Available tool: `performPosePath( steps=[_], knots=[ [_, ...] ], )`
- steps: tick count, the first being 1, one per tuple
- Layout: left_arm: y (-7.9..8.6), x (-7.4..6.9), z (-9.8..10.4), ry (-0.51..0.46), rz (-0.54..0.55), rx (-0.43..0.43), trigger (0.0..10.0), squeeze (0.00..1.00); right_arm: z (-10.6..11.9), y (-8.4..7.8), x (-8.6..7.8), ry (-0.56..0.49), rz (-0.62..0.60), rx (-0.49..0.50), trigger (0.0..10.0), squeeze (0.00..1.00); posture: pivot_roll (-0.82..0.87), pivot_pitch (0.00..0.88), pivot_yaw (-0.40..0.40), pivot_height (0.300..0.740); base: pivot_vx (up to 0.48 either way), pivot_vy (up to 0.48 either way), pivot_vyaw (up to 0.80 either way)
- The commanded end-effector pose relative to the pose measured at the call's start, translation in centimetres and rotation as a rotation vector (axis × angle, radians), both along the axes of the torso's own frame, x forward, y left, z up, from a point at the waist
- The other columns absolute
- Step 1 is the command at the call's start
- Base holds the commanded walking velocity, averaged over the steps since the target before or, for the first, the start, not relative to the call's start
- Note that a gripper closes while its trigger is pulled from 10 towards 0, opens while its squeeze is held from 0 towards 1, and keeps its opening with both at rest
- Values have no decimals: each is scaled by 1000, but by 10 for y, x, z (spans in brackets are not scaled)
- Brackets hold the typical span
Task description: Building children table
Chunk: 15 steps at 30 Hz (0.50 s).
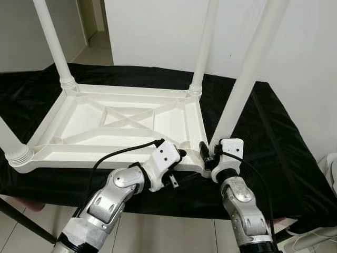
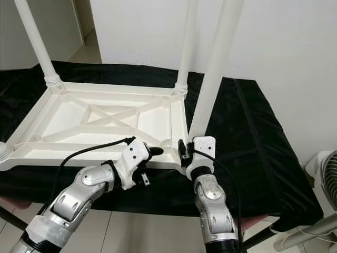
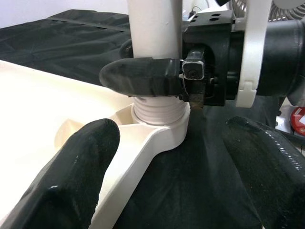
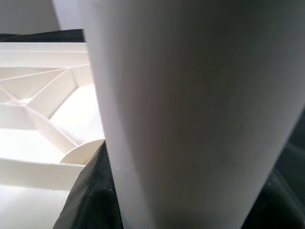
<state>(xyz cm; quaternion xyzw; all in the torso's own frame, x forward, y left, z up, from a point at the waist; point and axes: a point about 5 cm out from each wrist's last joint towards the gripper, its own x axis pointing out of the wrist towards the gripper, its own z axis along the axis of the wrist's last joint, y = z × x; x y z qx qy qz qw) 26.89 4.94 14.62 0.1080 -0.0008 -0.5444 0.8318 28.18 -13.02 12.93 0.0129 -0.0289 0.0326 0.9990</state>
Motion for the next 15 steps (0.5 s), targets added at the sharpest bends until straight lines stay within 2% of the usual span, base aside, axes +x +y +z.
performPosePath(
  steps=[1,4,5,11,12,15],
  knots=[
    [-4,0,1,-8,-50,11,10000,0,-7,-3,-5,34,-72,15,10000,0,-147,0,-9,740,0,0,0],
    [-4,0,2,-10,-54,12,10000,0,-8,-1,-7,34,-83,18,10000,0,-147,0,-9,740,0,0,0],
    [-3,1,2,-14,-56,17,10000,0,-7,5,-8,39,-108,48,10000,0,-143,0,-10,740,0,0,0],
    [-3,2,3,-19,-55,19,10000,0,-5,7,-8,36,-127,54,10000,0,-133,0,-16,740,0,0,0],
    [-3,2,3,-20,-52,18,10000,0,-2,10,-8,24,-115,73,10000,1000,-129,0,-18,740,0,0,0],
    [-2,2,3,-20,-47,17,10000,0,1,11,-7,7,-107,60,10000,1000,-126,0,-20,740,0,0,0]
  ],
)
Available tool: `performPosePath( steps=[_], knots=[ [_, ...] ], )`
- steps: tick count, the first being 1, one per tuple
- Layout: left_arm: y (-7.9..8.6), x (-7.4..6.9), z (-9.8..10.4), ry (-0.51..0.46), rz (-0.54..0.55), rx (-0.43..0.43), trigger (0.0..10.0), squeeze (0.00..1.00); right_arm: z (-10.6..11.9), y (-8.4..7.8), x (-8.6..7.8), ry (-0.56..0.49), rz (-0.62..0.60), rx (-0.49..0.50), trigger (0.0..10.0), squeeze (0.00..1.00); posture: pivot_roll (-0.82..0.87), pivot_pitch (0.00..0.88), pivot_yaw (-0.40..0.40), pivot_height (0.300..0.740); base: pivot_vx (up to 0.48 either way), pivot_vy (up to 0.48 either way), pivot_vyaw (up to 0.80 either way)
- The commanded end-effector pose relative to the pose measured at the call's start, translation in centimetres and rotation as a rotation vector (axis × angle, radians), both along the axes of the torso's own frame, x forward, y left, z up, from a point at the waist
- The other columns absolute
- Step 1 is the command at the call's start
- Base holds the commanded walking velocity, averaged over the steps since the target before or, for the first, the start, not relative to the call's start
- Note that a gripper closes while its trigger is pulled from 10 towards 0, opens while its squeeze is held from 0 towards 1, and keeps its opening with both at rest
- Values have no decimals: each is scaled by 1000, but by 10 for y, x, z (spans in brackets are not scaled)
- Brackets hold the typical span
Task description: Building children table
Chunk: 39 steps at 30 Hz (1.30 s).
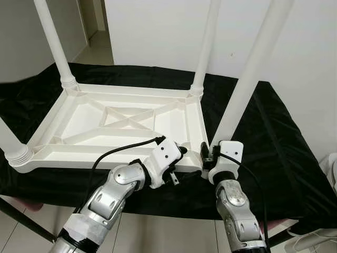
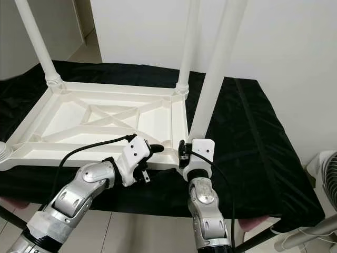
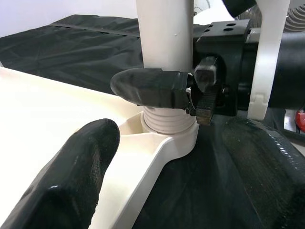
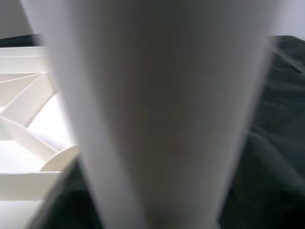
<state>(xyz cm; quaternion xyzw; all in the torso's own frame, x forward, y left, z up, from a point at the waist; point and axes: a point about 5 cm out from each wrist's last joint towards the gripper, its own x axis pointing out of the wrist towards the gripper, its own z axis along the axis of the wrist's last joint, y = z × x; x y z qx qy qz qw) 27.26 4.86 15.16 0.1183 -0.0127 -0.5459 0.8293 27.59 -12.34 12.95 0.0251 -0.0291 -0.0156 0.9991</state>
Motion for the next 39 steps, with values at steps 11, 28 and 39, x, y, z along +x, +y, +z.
performPosePath(
  steps=[11,28,39],
  knots=[
    [1,3,2,-2,-18,-3,10000,0,6,-9,2,-43,130,-64,10000,0,-127,0,-4,740,0,0,0],
    [5,-6,0,-12,-46,10,10000,0,-1,-19,22,-1,501,-253,10000,0,-113,0,-4,740,0,0,0],
    [4,-5,1,-10,-32,0,10000,0,-16,-13,16,51,605,-237,0,0,-111,0,-20,740,0,0,0]
  ],
)
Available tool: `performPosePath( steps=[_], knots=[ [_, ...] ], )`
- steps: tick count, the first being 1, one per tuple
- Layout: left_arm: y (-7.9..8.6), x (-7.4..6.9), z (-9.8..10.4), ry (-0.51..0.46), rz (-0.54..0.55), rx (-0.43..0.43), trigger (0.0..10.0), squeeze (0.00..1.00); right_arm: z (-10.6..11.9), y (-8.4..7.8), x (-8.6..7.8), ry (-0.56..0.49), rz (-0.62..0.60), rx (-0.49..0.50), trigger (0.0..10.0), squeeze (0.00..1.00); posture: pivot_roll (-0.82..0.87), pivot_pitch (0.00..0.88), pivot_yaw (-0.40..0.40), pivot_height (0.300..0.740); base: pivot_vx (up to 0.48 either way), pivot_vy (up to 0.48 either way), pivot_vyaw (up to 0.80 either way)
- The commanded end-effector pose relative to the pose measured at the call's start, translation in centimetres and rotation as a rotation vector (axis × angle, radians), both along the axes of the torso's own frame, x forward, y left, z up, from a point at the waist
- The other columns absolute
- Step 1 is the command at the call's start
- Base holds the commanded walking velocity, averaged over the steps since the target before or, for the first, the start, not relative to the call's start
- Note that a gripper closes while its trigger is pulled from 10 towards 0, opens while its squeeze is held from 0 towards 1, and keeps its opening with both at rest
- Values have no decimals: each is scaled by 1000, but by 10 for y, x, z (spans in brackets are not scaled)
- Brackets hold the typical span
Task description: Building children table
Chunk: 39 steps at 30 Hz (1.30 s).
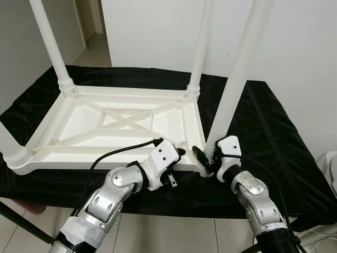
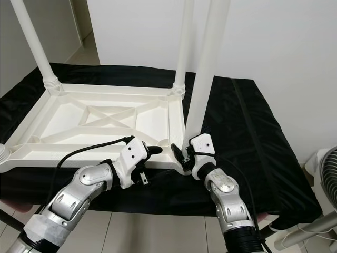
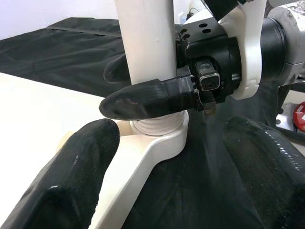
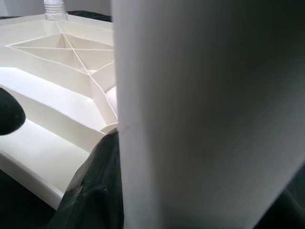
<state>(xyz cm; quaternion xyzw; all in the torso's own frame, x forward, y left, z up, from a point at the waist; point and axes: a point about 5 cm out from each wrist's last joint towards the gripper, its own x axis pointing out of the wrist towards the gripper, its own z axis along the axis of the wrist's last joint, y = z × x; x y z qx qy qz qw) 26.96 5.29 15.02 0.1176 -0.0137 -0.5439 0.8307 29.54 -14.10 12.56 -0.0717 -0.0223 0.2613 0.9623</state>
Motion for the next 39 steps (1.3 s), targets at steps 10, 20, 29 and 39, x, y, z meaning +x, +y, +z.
performPosePath(
  steps=[10,20,29,39],
  knots=[
    [-3,-3,1,-9,-41,2,10000,0,-9,3,-4,37,-70,6,10000,0,-114,0,-32,740,0,0,0],
    [-1,-1,2,-13,-23,0,10000,0,0,16,-12,45,-364,197,10000,0,-110,0,-44,740,0,0,0],
    [-3,-3,0,-11,-22,-6,10000,0,9,33,-21,4,-525,214,10000,0,-115,0,-51,740,0,0,0],
    [-6,-2,1,-25,-25,-1,10000,0,8,29,-21,-5,-474,216,10000,1000,-108,0,-59,740,0,0,0]
  ],
)
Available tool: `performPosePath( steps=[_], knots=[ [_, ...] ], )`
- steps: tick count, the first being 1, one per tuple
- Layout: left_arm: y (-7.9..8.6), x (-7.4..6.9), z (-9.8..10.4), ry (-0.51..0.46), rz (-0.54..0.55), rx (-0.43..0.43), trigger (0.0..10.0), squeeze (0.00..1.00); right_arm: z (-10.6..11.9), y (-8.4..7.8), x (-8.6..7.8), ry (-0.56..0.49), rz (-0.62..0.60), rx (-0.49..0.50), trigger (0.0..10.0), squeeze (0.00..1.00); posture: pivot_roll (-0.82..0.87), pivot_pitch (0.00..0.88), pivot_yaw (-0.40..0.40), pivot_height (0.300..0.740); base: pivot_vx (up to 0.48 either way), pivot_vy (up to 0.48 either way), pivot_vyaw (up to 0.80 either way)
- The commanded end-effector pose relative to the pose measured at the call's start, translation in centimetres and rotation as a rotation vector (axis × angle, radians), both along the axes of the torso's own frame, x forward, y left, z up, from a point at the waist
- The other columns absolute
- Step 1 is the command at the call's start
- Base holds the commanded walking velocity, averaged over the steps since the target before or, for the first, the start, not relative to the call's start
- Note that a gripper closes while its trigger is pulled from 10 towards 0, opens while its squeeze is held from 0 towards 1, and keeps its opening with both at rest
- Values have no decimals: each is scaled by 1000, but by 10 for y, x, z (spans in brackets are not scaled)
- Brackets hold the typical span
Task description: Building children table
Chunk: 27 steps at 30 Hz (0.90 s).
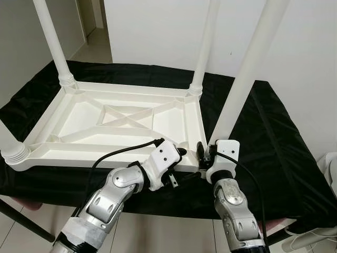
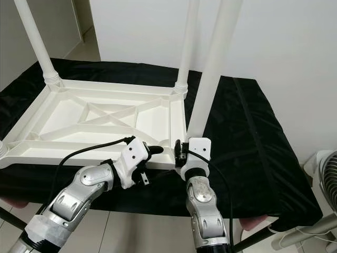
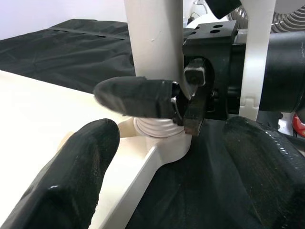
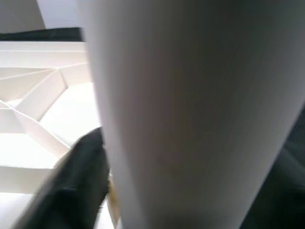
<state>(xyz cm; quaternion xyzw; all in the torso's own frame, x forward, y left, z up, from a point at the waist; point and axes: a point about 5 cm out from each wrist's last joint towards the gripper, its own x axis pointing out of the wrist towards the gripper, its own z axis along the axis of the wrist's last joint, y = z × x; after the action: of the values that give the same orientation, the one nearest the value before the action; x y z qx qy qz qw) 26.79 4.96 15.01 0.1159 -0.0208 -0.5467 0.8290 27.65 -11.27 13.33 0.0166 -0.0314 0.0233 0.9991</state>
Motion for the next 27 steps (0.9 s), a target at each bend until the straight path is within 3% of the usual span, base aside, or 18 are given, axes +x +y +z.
performPosePath(
  steps=[1,4,5,8,11,12,16,21,27],
  knots=[
    [-2,0,1,-18,-15,9,10000,0,1,-1,-1,-14,5,14,10000,1000,-108,0,-59,740,0,0,0],
    [-2,0,1,-21,-11,8,10000,0,3,-6,-1,-27,30,-7,10000,1000,-101,0,-66,740,0,0,0],
    [-2,1,1,-22,-9,8,10000,0,4,-7,-1,-29,84,-12,10000,0,-101,0,-68,740,0,0,0],
    [-1,1,1,-24,-5,9,10000,0,5,-8,-2,-29,148,-16,10000,0,-101,0,-68,740,0,0,0],
    [1,1,0,-25,-9,18,10000,0,1,-10,-5,-8,340,-23,10000,0,-100,0,-62,740,0,0,0],
    [1,1,0,-25,-9,18,10000,0,1,-10,-5,-8,340,-23,10000,0,-100,0,-62,740,0,0,0],
    [7,-2,1,-14,-41,13,10000,0,-2,-26,0,0,439,-102,10000,0,-97,0,-60,740,0,0,0],
    [13,-10,-1,6,-96,21,10000,0,-1,-42,8,0,485,-142,10000,0,-93,0,-58,740,0,0,0],
    [18,-14,-4,22,-121,39,10000,0,-5,-50,13,24,507,-176,10000,0,-92,0,-55,740,0,0,0]
  ],
)
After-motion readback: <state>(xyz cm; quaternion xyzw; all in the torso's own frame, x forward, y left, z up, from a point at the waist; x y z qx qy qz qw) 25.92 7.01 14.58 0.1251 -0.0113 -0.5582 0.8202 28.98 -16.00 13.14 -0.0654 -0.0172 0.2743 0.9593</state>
